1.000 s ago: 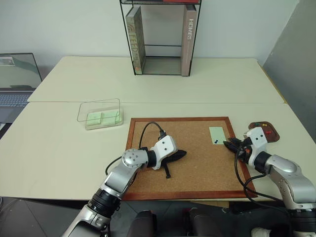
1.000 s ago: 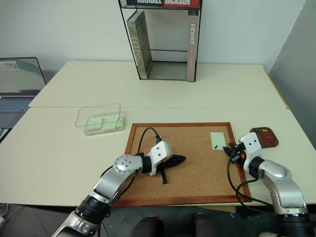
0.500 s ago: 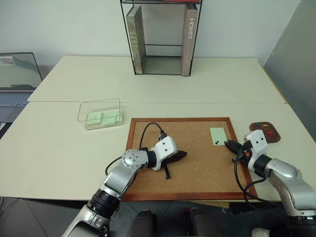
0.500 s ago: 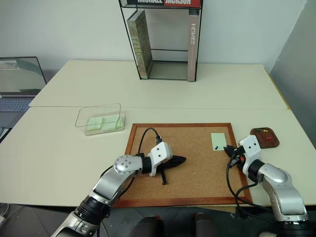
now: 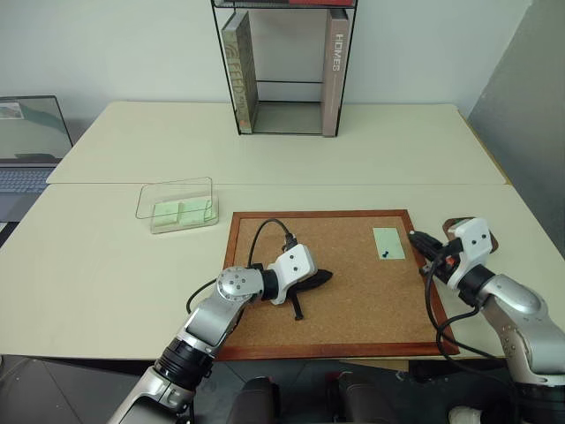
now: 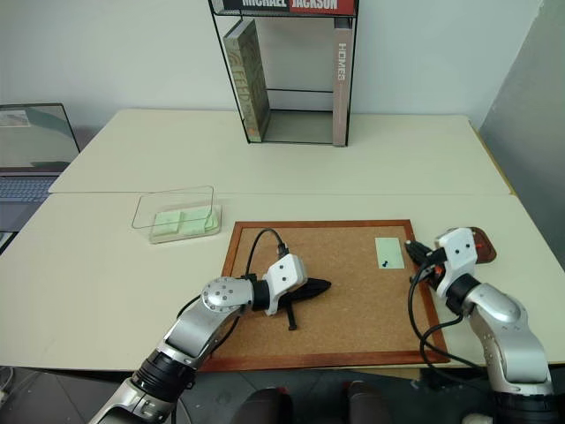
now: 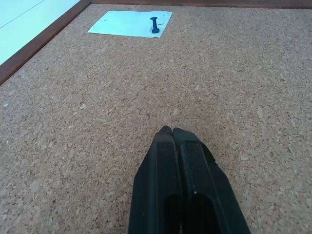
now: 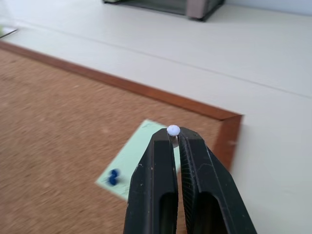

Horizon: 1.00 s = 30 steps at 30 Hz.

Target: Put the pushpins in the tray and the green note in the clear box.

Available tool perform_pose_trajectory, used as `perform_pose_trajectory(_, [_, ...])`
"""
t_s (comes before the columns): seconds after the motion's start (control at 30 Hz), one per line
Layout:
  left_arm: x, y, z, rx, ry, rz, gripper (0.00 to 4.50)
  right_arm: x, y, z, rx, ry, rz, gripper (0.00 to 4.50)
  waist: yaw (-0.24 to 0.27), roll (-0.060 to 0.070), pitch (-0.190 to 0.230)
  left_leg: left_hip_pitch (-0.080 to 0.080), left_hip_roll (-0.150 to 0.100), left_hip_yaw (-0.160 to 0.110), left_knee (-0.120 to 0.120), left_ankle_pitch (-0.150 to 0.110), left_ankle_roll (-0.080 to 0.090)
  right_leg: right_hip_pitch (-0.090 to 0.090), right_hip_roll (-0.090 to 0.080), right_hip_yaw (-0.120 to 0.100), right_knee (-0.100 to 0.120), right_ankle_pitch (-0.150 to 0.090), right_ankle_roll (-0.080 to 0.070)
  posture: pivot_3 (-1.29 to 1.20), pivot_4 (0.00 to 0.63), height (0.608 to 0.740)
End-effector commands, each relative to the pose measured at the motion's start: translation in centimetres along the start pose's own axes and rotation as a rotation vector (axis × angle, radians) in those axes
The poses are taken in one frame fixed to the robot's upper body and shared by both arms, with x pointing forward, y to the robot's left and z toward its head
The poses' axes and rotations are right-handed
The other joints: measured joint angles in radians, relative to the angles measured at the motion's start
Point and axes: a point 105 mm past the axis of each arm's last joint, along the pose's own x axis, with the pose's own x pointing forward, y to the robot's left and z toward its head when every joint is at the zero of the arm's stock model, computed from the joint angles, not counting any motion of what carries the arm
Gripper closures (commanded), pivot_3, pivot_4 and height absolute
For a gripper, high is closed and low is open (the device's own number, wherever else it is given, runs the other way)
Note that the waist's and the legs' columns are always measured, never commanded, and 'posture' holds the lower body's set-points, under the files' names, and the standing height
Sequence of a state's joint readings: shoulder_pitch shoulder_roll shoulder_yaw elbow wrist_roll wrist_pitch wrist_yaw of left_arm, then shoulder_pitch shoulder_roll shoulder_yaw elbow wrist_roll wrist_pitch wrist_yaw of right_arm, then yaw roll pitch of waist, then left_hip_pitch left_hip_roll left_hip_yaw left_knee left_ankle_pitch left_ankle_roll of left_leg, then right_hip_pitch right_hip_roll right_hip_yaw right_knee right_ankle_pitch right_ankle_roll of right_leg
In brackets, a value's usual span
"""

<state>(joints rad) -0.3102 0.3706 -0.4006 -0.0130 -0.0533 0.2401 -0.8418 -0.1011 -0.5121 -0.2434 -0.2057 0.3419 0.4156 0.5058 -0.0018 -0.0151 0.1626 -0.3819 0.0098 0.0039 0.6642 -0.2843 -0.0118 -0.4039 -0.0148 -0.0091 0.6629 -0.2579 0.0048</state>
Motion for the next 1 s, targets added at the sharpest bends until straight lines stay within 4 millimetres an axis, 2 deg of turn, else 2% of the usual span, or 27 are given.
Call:
perform_pose_trajectory(0.03, [0.2,-2.3,-3.4,-0.067,0.122,-0.075,4.50,-0.3,-3.7,0.2,0.012,0.017,-0.148,4.42,0.000,0.000,0.000,0.000,0.000,0.000,0.000,0.000,0.000,0.000,0.000,0.000,0.000,0.000,0.000,0.00,0.150,0.740])
perform_pose_trajectory(0.17, [0.4,-2.3,-3.3,-0.065,0.118,-0.076,4.50,-0.4,-7.2,-1.0,0.064,0.086,-0.303,4.42,0.000,0.001,0.000,0.000,0.000,0.000,0.000,0.000,0.000,0.000,0.000,0.000,0.000,0.000,0.000,0.00,0.150,0.740])
perform_pose_trajectory(0.27, [0.4,-2.4,-3.3,-0.062,0.118,-0.077,4.50,-0.5,-8.9,-1.8,0.092,0.130,-0.382,4.42,0.000,0.001,-0.001,0.000,0.000,0.001,0.000,0.000,0.000,0.000,0.000,0.001,0.000,0.000,0.000,0.00,0.150,0.740])
perform_pose_trajectory(0.47, [0.3,-2.4,-3.4,-0.061,0.121,-0.073,4.50,-0.5,-10.1,-2.8,0.126,0.181,-0.432,4.42,0.000,0.003,-0.002,0.000,0.000,0.001,0.000,0.000,0.000,0.000,0.000,0.001,0.000,0.000,0.000,0.00,0.150,0.740])
perform_pose_trajectory(0.7, [0.4,-2.5,-3.4,-0.059,0.122,-0.074,4.50,-0.5,-9.9,-3.6,0.149,0.219,-0.430,2.98,0.000,0.004,-0.003,0.000,0.000,0.001,0.000,0.000,0.000,0.000,0.000,0.001,0.000,0.000,0.000,0.00,0.150,0.740])
perform_pose_trajectory(0.8, [0.4,-2.5,-3.4,-0.060,0.122,-0.074,4.50,-0.6,-10.0,-3.2,0.137,0.199,-0.440,2.19,0.000,0.004,-0.003,0.000,0.000,0.001,0.000,0.000,0.000,0.000,0.000,0.001,0.000,0.000,0.000,0.00,0.150,0.740])
perform_pose_trajectory(0.93, [0.4,-2.4,-3.4,-0.060,0.123,-0.074,4.50,-0.3,-10.0,-0.8,0.138,0.049,-0.431,1.30,0.000,0.004,-0.003,0.000,0.000,0.001,0.000,0.000,0.000,0.000,0.000,0.001,0.000,0.000,0.000,0.00,0.150,0.740])
perform_pose_trajectory(1.0, [0.4,-2.4,-3.5,-0.060,0.124,-0.073,4.50,-0.4,-10.0,0.5,0.142,-0.033,-0.432,1.15,0.000,0.004,-0.003,0.000,0.000,0.001,0.000,0.000,0.000,0.000,0.000,0.001,0.000,0.000,0.000,0.00,0.150,0.740])
